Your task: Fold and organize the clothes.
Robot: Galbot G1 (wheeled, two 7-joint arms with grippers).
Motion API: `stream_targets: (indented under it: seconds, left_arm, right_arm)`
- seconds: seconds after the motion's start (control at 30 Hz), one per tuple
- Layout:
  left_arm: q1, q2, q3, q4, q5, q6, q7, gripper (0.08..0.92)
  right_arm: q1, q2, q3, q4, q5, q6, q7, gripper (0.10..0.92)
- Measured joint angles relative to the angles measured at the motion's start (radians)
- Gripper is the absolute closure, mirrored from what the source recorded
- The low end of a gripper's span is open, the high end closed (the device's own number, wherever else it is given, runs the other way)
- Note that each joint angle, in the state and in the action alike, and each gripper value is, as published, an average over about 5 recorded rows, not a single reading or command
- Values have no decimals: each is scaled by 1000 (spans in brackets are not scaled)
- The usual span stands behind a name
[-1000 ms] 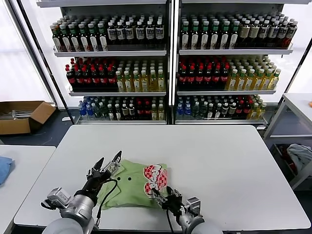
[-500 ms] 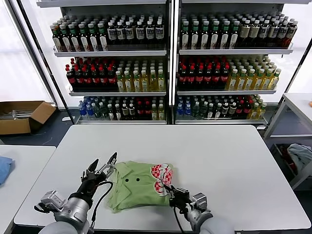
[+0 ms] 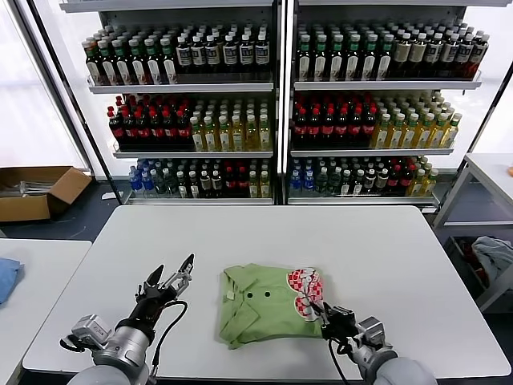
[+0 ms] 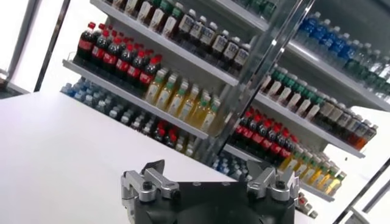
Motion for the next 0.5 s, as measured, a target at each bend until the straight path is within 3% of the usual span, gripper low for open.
stream_targets:
  seconds: [0.5]
  left_arm:
    - [-6,30,-8,12,-4,19,3,177]
  right_arm:
    - [-73,25,95,41,-25,101,-1,353]
